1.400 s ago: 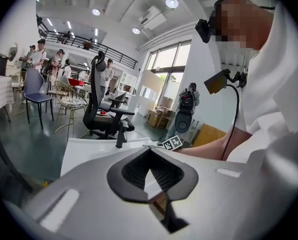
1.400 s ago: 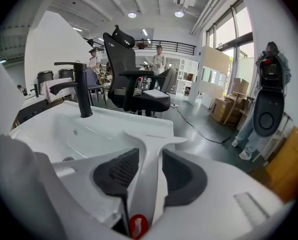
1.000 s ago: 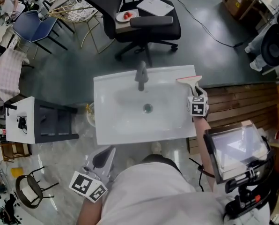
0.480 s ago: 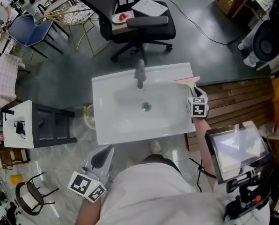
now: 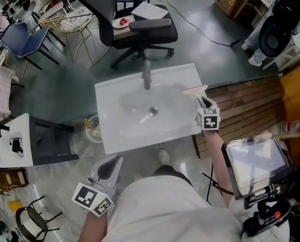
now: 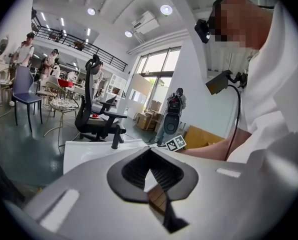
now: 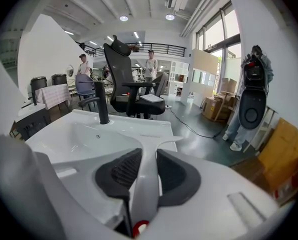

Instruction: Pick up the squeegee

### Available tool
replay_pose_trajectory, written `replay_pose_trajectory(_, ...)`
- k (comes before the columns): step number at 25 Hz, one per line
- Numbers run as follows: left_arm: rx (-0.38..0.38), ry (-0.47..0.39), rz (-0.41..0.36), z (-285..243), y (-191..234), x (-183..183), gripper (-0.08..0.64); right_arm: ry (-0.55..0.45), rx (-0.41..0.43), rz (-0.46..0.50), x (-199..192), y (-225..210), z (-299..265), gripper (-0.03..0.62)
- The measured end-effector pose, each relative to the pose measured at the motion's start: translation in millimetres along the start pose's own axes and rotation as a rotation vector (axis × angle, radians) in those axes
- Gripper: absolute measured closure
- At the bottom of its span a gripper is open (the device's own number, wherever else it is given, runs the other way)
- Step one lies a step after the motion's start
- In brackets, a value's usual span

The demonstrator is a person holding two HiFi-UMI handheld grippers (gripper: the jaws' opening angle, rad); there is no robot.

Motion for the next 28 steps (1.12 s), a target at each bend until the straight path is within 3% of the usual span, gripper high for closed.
replay_pose_trajectory(18,-0.138,-0.017,-0.028,81,11,-28,0.552,-0.059,-0.039,-0.005,-11,78,142,0.491)
replay_pose_trajectory(28,-0.165,-0.018,-0.032,116,14,-43,0.552,-0.092,-0.037,-0.007,-17,114,206,0.491)
Point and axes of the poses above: the fingertips, and each gripper's own axes: z backward along the fingers, y to its left, x out of its top, the point moved 10 cm from there along z, backward along the fingers, and after that the axes turned 1 degree about -x, right-handed, at the moved point
